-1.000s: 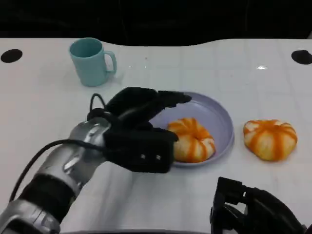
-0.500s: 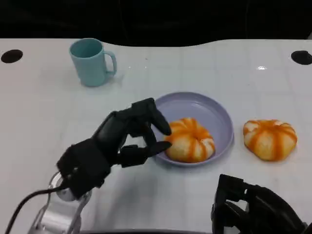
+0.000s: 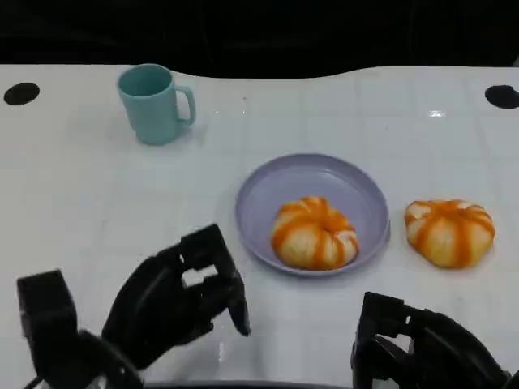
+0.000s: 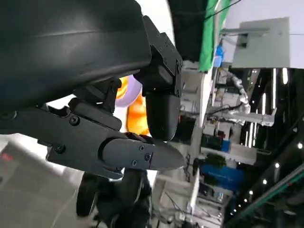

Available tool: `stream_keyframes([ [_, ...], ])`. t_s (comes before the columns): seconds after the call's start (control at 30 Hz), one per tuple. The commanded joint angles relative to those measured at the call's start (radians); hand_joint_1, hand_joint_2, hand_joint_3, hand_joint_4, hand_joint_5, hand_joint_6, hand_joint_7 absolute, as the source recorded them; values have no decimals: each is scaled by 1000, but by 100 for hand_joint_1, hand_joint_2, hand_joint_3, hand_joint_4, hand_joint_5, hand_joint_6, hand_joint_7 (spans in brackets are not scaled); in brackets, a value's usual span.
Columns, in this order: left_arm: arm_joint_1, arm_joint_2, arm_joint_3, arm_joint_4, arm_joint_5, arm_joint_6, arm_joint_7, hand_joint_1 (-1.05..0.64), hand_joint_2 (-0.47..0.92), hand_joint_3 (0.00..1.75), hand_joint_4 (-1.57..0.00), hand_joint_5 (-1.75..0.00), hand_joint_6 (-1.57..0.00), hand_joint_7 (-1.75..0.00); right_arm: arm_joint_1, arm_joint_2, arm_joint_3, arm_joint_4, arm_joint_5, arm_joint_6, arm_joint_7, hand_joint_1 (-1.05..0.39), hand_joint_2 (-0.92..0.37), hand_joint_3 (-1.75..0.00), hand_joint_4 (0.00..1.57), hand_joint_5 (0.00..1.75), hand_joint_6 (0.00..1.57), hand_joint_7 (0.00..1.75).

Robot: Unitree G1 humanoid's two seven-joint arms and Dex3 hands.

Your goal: Grasp the bread from the table and place it into the plate.

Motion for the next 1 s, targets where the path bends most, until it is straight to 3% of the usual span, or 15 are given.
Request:
stream_keyframes([
  [0.03,59,-13,26,-29,-52,44,-43,-66,92,24,-81,-175,-58,-175,3,-16,-6,-2,-9,-22,5,-49,-91,-42,61,175,45,167],
  [0.4,102,-26,48,-29,-63,100,-87,-66,92,26,-84,-175,-60,-175,4,-20,-14,-5,9,-12,10,-50,-91,-39,62,175,46,165],
  [0.67,86,-22,66,-9,-56,112,-103,-67,92,26,-85,-175,-60,-175,-11,-13,-29,28,5,-56,20,-49,-92,-40,60,175,44,166],
  [1.0,73,-29,83,2,-60,124,-119,-67,92,25,-87,-175,-62,-175,-13,-14,-26,23,5,-36,9,-51,-92,-39,60,175,44,167],
])
